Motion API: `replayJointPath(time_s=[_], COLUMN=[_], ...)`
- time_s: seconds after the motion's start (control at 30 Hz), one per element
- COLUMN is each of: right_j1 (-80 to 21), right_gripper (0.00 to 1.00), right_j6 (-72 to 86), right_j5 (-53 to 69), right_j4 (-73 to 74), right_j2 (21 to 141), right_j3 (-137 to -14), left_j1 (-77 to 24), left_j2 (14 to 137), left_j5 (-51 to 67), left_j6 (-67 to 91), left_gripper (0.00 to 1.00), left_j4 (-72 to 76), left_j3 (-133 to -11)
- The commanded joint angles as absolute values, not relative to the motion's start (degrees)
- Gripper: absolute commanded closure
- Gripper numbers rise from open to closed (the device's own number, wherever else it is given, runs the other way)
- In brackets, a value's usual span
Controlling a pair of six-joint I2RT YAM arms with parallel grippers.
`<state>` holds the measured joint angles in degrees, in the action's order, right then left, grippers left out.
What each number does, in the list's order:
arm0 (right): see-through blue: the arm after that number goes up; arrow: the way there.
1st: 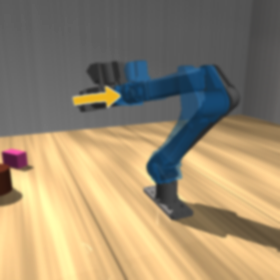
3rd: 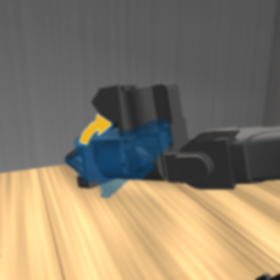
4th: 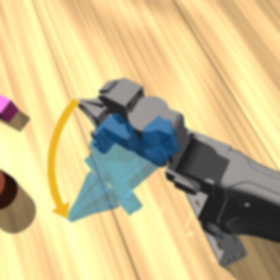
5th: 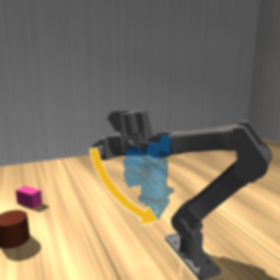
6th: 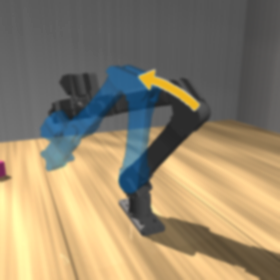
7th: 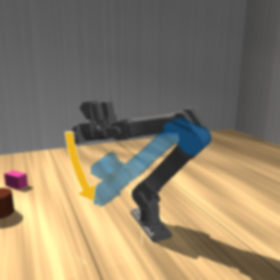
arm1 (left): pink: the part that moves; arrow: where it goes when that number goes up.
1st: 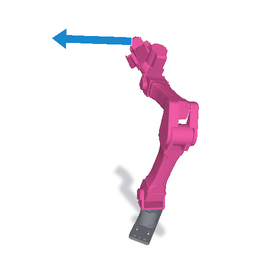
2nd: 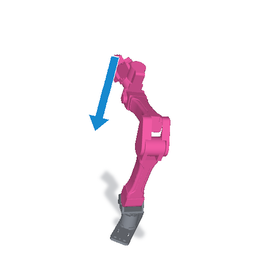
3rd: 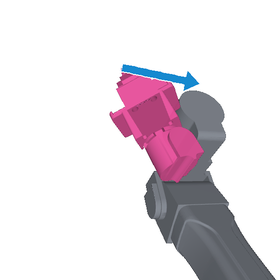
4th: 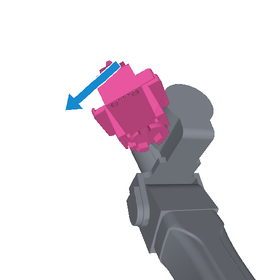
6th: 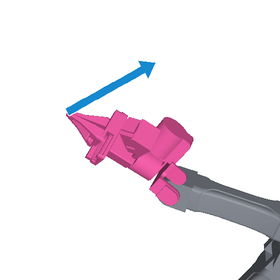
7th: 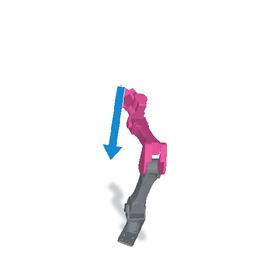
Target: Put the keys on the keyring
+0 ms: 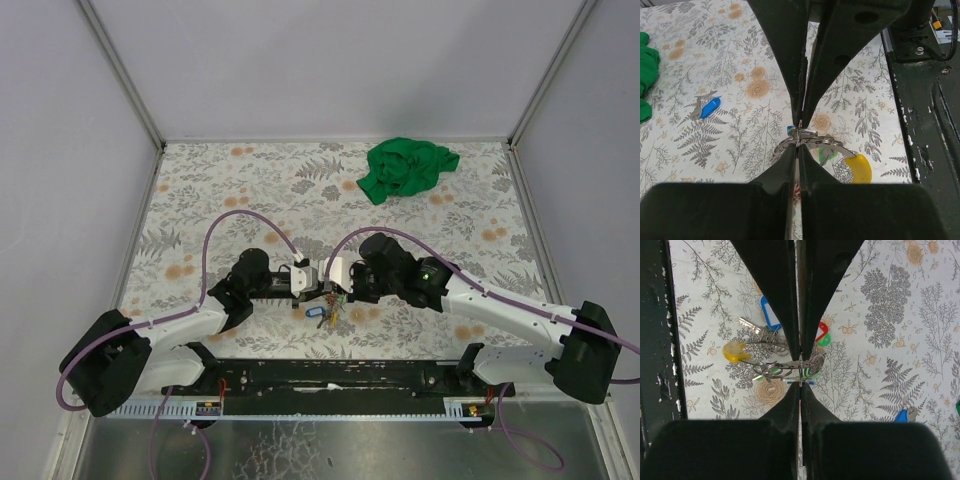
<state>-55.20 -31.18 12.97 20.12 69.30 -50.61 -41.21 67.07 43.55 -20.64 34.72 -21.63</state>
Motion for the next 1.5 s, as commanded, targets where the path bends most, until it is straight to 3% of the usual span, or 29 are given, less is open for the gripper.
replayJointPath(time_s=[0.0, 1.47], right_j1=[-56.3, -56.3], right_gripper=[1.00, 1.00], right_j6=[-29.7, -24.2], right_j5=[15.8, 15.9], right_j4=[14.6, 8.3], right_j2=[69.7, 71.1], right_j3=[-54.1, -55.8], left_j1=[-42.3, -45.8], left_j2=[67.3, 66.7], left_j5=[45.0, 42.4], left_j6=[-20.7, -22.1], left_gripper=[1.00, 1.00], left_j4=[36.7, 36.7], left_j3=[-23.8, -23.9])
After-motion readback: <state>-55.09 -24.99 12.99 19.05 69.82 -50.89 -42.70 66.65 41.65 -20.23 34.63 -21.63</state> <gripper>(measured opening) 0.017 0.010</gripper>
